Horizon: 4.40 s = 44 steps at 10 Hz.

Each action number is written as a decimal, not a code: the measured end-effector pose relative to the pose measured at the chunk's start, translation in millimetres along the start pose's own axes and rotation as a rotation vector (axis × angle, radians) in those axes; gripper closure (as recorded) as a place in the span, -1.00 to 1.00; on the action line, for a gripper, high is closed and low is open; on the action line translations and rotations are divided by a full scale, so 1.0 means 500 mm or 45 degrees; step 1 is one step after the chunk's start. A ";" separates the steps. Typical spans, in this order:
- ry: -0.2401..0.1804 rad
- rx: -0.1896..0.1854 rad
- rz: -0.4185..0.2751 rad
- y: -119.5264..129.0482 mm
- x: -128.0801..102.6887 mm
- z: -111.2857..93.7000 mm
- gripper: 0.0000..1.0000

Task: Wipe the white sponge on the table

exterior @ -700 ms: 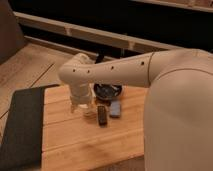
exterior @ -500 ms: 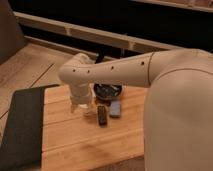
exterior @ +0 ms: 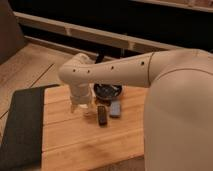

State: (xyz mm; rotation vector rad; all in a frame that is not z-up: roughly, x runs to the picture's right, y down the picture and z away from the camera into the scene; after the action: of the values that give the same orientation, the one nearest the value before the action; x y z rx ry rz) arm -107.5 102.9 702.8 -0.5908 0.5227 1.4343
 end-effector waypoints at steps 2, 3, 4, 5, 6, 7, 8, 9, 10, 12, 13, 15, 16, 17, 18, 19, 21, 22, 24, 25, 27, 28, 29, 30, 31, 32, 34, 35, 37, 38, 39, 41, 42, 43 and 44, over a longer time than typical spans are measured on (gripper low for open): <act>0.000 0.000 0.000 0.000 0.000 0.000 -0.30; 0.000 0.000 0.000 0.000 0.000 0.000 -0.30; 0.000 0.000 0.000 0.000 0.000 0.000 -0.30; 0.000 0.000 0.000 0.000 0.000 0.000 -0.30; 0.000 0.000 0.000 0.000 0.000 0.000 -0.30; 0.001 0.000 0.000 0.000 0.000 0.002 -0.30; 0.001 -0.001 0.000 0.000 0.000 0.001 -0.30; 0.001 -0.002 0.000 0.001 0.000 0.001 -0.30; 0.001 -0.001 0.000 0.001 0.000 0.001 -0.30; 0.000 -0.001 -0.001 0.001 0.000 0.001 -0.30; -0.005 0.001 -0.002 0.000 -0.002 0.000 -0.30; -0.123 -0.012 -0.013 -0.013 -0.057 -0.015 -0.30; -0.257 -0.001 -0.030 -0.039 -0.117 -0.045 -0.30; -0.327 0.007 -0.053 -0.050 -0.141 -0.068 -0.30; -0.406 0.020 -0.084 -0.064 -0.160 -0.099 -0.30; -0.449 0.029 -0.097 -0.075 -0.171 -0.117 -0.30; -0.458 0.034 -0.098 -0.080 -0.174 -0.120 -0.30; -0.457 0.032 -0.102 -0.076 -0.173 -0.120 -0.30; -0.433 0.053 -0.102 -0.080 -0.181 -0.099 -0.30; -0.413 0.072 -0.089 -0.095 -0.181 -0.084 -0.30; -0.367 0.099 0.040 -0.175 -0.171 -0.055 -0.30; -0.359 0.090 0.117 -0.214 -0.167 -0.044 -0.30; -0.379 0.054 0.182 -0.238 -0.168 -0.042 -0.30; -0.396 0.030 0.223 -0.259 -0.164 -0.043 -0.30; -0.410 0.012 0.269 -0.284 -0.158 -0.043 -0.30; -0.424 -0.010 0.338 -0.325 -0.144 -0.042 -0.30; -0.443 -0.041 0.478 -0.406 -0.105 -0.037 -0.30; -0.442 -0.036 0.545 -0.444 -0.086 -0.033 -0.30; -0.440 -0.039 0.546 -0.440 -0.085 -0.032 -0.30; -0.441 -0.042 0.540 -0.435 -0.086 -0.033 -0.30; -0.437 -0.038 0.540 -0.437 -0.087 -0.029 -0.30; -0.375 0.011 0.536 -0.419 -0.091 0.012 -0.30; -0.323 0.060 0.540 -0.417 -0.082 0.044 -0.30; -0.292 0.084 0.544 -0.417 -0.076 0.064 -0.30; -0.266 0.102 0.545 -0.413 -0.073 0.083 -0.30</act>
State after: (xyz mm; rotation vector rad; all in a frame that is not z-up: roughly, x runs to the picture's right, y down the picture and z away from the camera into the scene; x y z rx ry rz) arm 95.0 94.0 770.5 -0.2661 0.5578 1.8459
